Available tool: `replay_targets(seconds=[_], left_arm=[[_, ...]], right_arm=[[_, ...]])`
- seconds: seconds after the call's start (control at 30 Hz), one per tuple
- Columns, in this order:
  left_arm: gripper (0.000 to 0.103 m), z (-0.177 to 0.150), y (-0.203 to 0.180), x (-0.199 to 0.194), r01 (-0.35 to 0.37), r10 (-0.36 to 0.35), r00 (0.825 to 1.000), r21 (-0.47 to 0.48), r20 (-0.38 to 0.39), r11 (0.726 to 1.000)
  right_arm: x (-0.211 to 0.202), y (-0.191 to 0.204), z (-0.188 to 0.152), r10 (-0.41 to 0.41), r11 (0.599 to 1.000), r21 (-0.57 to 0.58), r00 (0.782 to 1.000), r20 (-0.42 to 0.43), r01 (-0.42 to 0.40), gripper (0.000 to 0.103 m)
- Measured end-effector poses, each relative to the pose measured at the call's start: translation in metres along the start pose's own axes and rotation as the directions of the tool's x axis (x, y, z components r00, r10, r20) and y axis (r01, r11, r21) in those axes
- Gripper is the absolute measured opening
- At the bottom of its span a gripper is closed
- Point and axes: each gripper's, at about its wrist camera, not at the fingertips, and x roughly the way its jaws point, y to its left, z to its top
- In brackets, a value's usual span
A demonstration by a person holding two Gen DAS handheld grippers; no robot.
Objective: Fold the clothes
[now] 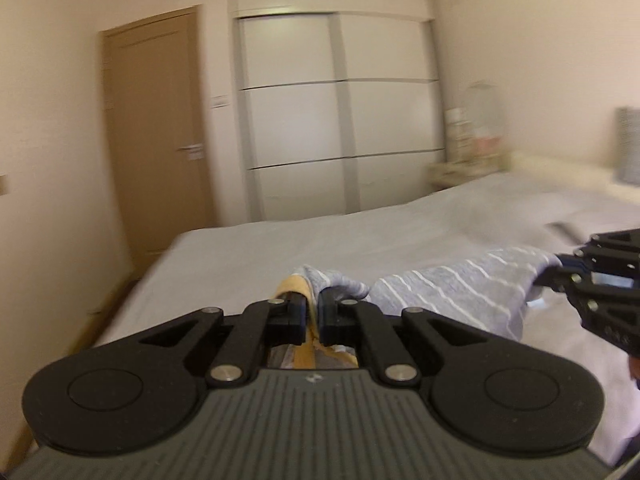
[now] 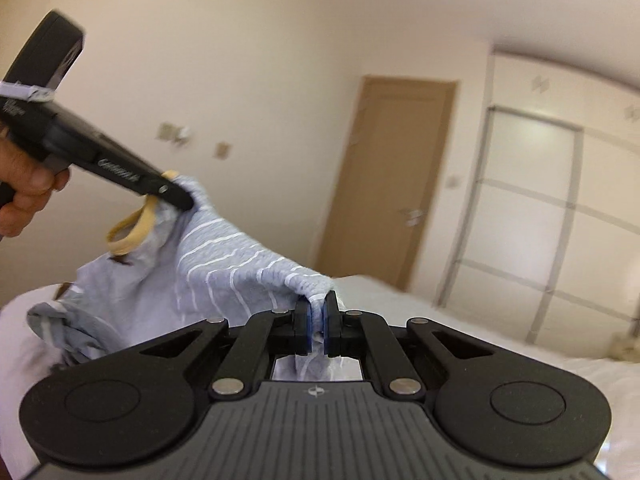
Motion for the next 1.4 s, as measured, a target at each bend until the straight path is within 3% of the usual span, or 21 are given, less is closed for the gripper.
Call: replay_targets(seconds=[0.13,0.27,0.43,0.47,0.5,0.57,0.67,0.77,0.83,0.93,1.0,1.1,1.17,1.3,1.37,1.4], left_arm=[[0.003,-0.019,-0.063,0.009,0.185,-0.185,0.983,-0.006,-0.011,0.983],[0.004,-0.067,-0.115,0.049,0.293,-0.299,0.94,-0.058,-0.164,0.954],[0.018,-0.11,-0.145,0.073,0.339,-0.353,0.876,-0.102,-0.327,0.935],[0.027,-0.113,-0.15,0.068,0.34,-0.351,0.874,-0.093,-0.335,0.936],[0.031,-0.115,-0.155,0.061,0.34,-0.346,0.875,-0.081,-0.338,0.937],[0.034,-0.118,-0.158,0.052,0.331,-0.335,0.879,-0.071,-0.34,0.941],[0.043,-0.117,-0.141,0.039,0.287,-0.307,0.895,-0.108,-0.324,0.952],[0.044,-0.118,-0.118,0.024,0.225,-0.261,0.913,-0.146,-0.313,0.963],[0.047,-0.116,-0.105,0.014,0.184,-0.225,0.926,-0.157,-0.305,0.97],[0.054,-0.126,-0.093,0.003,0.12,-0.15,0.939,-0.114,-0.31,0.986],[0.059,-0.139,-0.091,0.001,0.088,-0.099,0.937,-0.047,-0.336,0.995],[0.065,-0.161,-0.093,0.001,0.065,-0.042,0.927,0.05,-0.374,0.997],[0.065,-0.175,-0.097,0.005,0.082,-0.045,0.919,0.079,-0.391,0.994],[0.066,-0.192,-0.11,0.011,0.132,-0.067,0.916,0.14,-0.396,0.981],[0.066,-0.197,-0.122,0.013,0.164,-0.076,0.921,0.202,-0.382,0.966],[0.067,-0.197,-0.129,0.014,0.185,-0.086,0.925,0.241,-0.369,0.953]], right_arm=[[-0.086,-0.021,-0.009,-0.115,0.993,-0.022,0.993,-0.015,0.115,0.004],[-0.15,-0.04,-0.048,-0.171,0.984,0.018,0.973,-0.152,0.176,0.005],[-0.193,-0.057,-0.113,-0.196,0.966,0.087,0.91,-0.367,0.243,0.007],[-0.203,-0.061,-0.123,-0.211,0.96,0.085,0.893,-0.398,0.265,0.016],[-0.208,-0.062,-0.131,-0.222,0.953,0.095,0.879,-0.422,0.287,0.022],[-0.219,-0.068,-0.14,-0.213,0.938,0.159,0.875,-0.434,0.307,0.041],[-0.223,-0.059,-0.149,-0.18,0.933,0.209,0.882,-0.435,0.294,0.043],[-0.228,-0.047,-0.151,-0.094,0.951,0.232,0.907,-0.41,0.203,0.05],[-0.225,-0.017,-0.152,-0.03,0.972,0.201,0.917,-0.399,0.119,0.057],[-0.212,0.024,-0.148,0.046,0.989,0.145,0.924,-0.379,0.01,0.061],[-0.194,0.039,-0.146,0.096,0.99,0.133,0.922,-0.376,-0.049,0.063],[-0.169,0.056,-0.141,0.154,0.985,0.136,0.913,-0.377,-0.11,0.076],[-0.154,0.061,-0.142,0.19,0.979,0.146,0.901,-0.391,-0.143,0.08],[-0.139,0.072,-0.153,0.192,0.98,0.138,0.877,-0.44,-0.146,0.077],[-0.134,0.066,-0.157,0.18,0.981,0.149,0.874,-0.451,-0.125,0.041],[-0.133,0.063,-0.16,0.173,0.982,0.154,0.873,-0.456,-0.114,0.033]])
